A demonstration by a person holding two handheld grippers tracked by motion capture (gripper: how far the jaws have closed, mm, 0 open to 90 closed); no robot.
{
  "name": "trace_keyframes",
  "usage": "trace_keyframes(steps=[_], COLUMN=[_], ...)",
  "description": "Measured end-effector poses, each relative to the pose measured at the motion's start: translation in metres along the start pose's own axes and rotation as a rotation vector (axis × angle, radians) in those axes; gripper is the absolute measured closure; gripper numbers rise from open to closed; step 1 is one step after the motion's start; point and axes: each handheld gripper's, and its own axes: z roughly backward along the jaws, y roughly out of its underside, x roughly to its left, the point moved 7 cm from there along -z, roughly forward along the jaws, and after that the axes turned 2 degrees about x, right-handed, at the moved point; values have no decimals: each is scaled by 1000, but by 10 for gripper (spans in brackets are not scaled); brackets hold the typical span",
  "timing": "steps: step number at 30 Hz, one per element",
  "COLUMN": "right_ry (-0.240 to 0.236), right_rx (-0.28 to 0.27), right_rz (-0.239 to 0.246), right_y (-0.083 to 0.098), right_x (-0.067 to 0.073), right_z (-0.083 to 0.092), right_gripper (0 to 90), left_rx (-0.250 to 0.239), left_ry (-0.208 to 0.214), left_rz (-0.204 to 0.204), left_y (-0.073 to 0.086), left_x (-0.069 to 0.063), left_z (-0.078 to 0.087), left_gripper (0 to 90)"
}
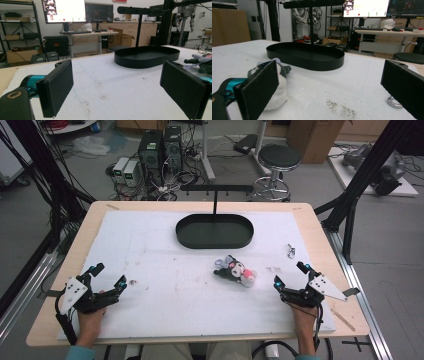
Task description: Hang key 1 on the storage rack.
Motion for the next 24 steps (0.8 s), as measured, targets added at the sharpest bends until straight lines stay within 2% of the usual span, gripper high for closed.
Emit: trace_keyframes(steps=[16, 22, 24], right_ry=[6, 4, -1], right_rx=[-8, 11, 36], right_rz=[6, -11, -17], right_y=[-1, 0, 0], right_x=[-1, -2, -1], right_z=[1, -1, -2], right_gripper=[7, 7, 7], left_rx=[0, 0, 0], left_ry=[-1, 0, 0], left_rz=[1, 2, 3], left_y=[0, 0, 0], left_x=[0, 0, 0], left_z=[0, 0, 0], left_gripper=[119, 118, 119])
